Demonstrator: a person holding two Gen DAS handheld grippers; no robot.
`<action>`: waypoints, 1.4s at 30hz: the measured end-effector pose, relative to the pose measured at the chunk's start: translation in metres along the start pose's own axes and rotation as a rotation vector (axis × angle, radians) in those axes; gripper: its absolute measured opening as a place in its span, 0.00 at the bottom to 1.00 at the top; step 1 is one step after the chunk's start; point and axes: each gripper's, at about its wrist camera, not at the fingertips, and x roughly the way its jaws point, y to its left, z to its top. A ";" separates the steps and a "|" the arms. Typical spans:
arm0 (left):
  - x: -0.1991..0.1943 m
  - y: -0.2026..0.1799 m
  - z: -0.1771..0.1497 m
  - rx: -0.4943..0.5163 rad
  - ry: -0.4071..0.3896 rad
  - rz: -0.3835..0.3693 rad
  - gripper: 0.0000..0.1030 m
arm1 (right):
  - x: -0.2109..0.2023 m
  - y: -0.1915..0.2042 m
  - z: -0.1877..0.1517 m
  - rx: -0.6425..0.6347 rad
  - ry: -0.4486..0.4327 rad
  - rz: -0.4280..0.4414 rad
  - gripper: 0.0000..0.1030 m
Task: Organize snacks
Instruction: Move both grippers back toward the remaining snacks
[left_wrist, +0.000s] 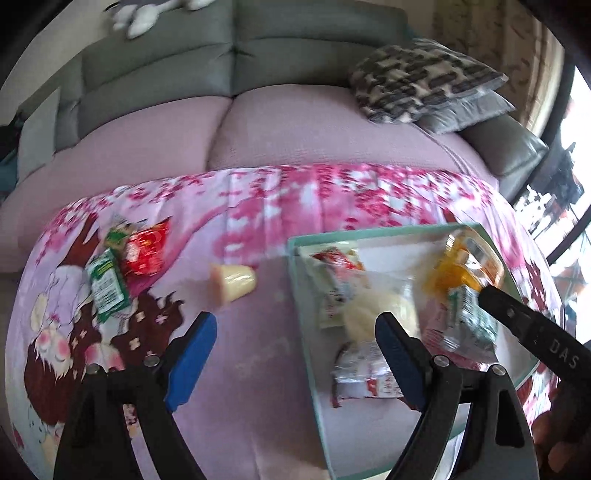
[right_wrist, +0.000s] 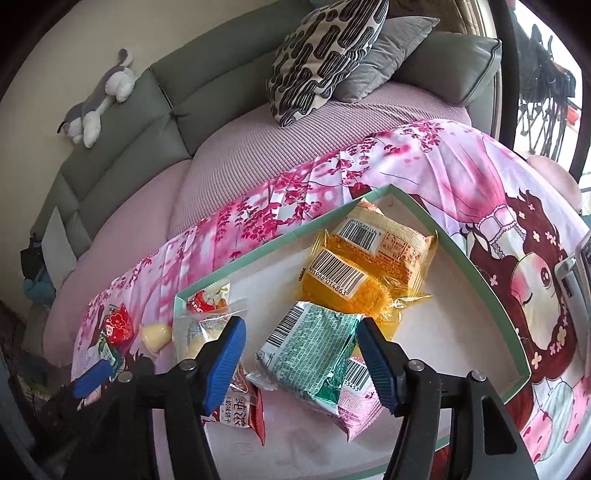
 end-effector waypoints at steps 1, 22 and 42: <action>0.000 0.008 0.001 -0.027 -0.002 0.014 0.86 | 0.000 0.001 0.000 -0.002 0.000 0.000 0.65; -0.002 0.161 -0.030 -0.636 0.005 0.224 0.92 | 0.008 0.072 -0.016 -0.212 0.007 0.041 0.68; -0.018 0.200 -0.036 -0.589 -0.011 0.311 0.95 | 0.033 0.154 -0.052 -0.395 0.041 0.113 1.00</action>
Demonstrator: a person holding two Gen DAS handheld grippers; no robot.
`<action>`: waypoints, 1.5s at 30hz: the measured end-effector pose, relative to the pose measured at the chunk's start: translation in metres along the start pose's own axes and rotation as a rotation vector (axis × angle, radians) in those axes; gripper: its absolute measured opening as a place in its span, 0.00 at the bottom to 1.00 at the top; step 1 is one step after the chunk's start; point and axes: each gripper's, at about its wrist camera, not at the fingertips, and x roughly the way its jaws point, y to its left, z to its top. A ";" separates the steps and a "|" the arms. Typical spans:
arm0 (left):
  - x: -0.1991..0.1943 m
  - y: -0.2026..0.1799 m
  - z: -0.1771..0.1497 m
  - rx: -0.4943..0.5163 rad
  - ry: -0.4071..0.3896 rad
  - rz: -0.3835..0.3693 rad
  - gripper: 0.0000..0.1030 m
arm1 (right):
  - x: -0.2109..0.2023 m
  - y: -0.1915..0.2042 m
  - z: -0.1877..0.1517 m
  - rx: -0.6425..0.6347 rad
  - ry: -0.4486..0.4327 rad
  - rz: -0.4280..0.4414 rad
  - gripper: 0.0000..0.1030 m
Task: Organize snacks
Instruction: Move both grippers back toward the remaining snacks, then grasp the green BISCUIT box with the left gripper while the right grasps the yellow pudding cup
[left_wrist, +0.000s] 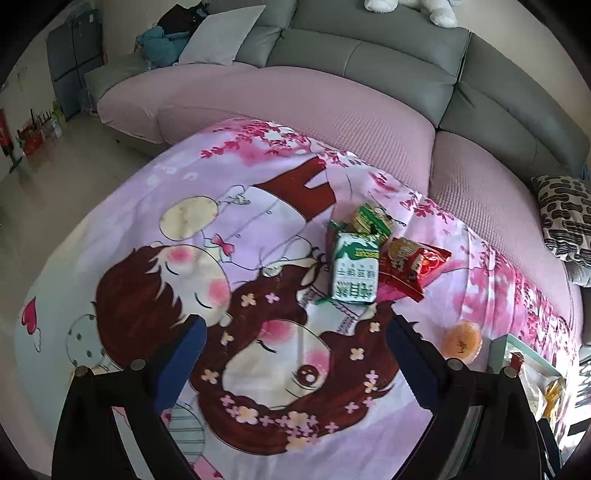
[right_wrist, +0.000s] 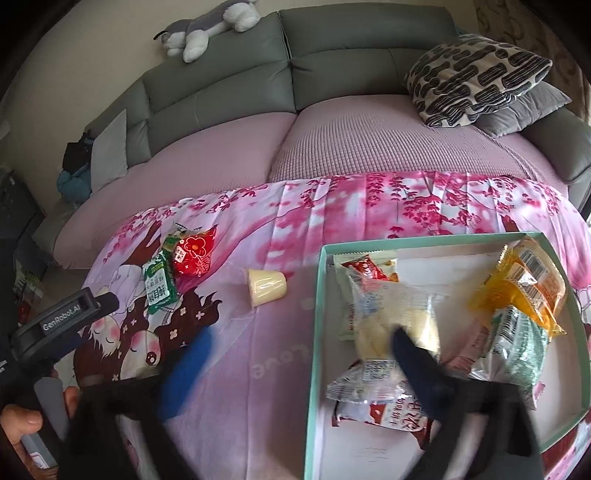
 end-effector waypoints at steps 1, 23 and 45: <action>0.000 0.002 0.001 0.001 -0.001 0.004 0.95 | 0.001 0.002 0.000 -0.006 0.000 0.001 1.00; -0.001 0.022 0.021 0.028 -0.146 -0.012 0.96 | 0.012 0.013 -0.002 -0.004 -0.066 0.000 1.00; 0.058 -0.003 0.047 0.103 -0.017 -0.181 0.94 | 0.069 0.047 0.022 -0.059 -0.005 0.025 0.78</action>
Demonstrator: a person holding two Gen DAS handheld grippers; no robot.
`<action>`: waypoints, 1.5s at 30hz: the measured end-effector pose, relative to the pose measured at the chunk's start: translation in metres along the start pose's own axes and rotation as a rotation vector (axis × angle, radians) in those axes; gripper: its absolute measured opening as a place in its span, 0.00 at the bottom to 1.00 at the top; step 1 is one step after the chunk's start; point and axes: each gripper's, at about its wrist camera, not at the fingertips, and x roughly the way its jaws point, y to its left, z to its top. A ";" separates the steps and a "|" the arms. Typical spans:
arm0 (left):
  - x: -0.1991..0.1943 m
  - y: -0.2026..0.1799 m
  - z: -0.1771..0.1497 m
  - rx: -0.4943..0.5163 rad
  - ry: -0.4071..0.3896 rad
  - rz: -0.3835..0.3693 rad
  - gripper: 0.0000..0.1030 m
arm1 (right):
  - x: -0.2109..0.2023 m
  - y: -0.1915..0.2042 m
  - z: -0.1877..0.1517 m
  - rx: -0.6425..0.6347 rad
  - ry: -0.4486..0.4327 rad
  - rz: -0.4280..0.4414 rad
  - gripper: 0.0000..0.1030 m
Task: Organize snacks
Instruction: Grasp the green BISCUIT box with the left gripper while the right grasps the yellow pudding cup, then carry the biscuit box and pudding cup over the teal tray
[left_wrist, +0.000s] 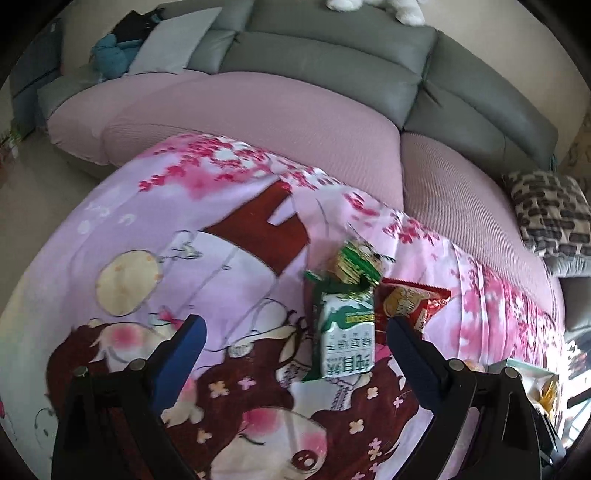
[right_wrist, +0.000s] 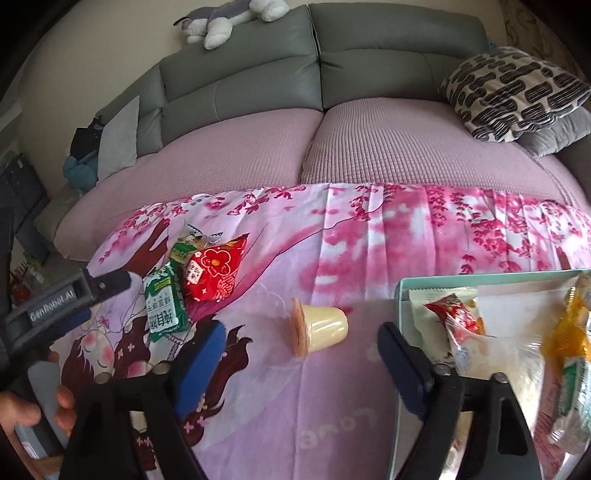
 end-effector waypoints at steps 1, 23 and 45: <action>0.005 -0.003 0.000 0.008 0.008 -0.003 0.94 | 0.004 0.000 0.001 0.000 0.007 0.000 0.74; 0.044 -0.030 -0.009 0.082 0.117 -0.023 0.43 | 0.041 -0.013 -0.002 0.025 0.089 -0.010 0.40; -0.022 -0.033 -0.012 0.078 0.029 -0.058 0.42 | -0.002 -0.004 -0.014 0.024 0.073 0.013 0.39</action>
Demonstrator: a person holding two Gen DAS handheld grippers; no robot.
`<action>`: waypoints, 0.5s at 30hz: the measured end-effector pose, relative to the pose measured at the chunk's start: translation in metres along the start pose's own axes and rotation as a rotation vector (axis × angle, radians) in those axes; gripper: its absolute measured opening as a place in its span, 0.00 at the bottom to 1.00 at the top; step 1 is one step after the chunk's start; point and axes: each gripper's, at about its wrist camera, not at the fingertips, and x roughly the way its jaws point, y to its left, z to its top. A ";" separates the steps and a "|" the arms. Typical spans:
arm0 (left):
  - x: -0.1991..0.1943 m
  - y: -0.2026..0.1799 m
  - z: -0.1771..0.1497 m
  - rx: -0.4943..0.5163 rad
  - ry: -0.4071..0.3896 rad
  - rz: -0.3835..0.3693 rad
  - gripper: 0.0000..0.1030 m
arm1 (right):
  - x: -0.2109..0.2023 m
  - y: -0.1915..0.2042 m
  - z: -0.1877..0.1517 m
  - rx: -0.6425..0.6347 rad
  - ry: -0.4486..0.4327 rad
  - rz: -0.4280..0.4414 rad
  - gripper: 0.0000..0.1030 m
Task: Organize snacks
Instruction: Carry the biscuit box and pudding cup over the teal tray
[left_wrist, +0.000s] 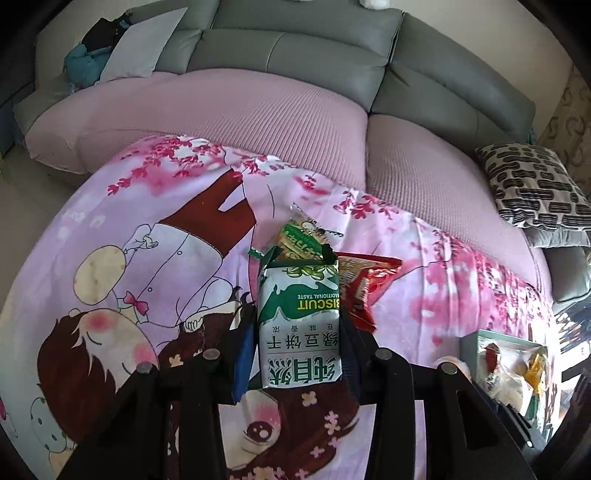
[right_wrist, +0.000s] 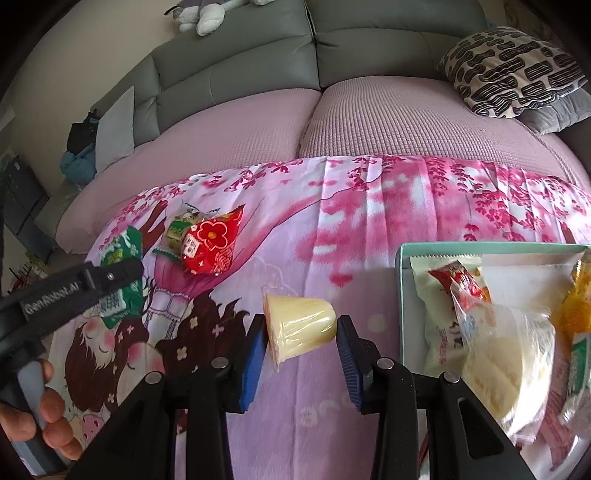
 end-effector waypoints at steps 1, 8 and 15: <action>-0.004 0.000 -0.001 0.003 -0.003 -0.003 0.42 | -0.001 0.000 -0.002 0.000 -0.001 -0.001 0.39; -0.025 -0.001 -0.013 0.008 -0.026 -0.008 0.42 | -0.022 -0.001 -0.014 0.007 -0.014 -0.008 0.39; -0.043 -0.015 -0.028 0.048 -0.041 -0.059 0.42 | -0.054 -0.001 -0.024 0.002 -0.059 0.004 0.39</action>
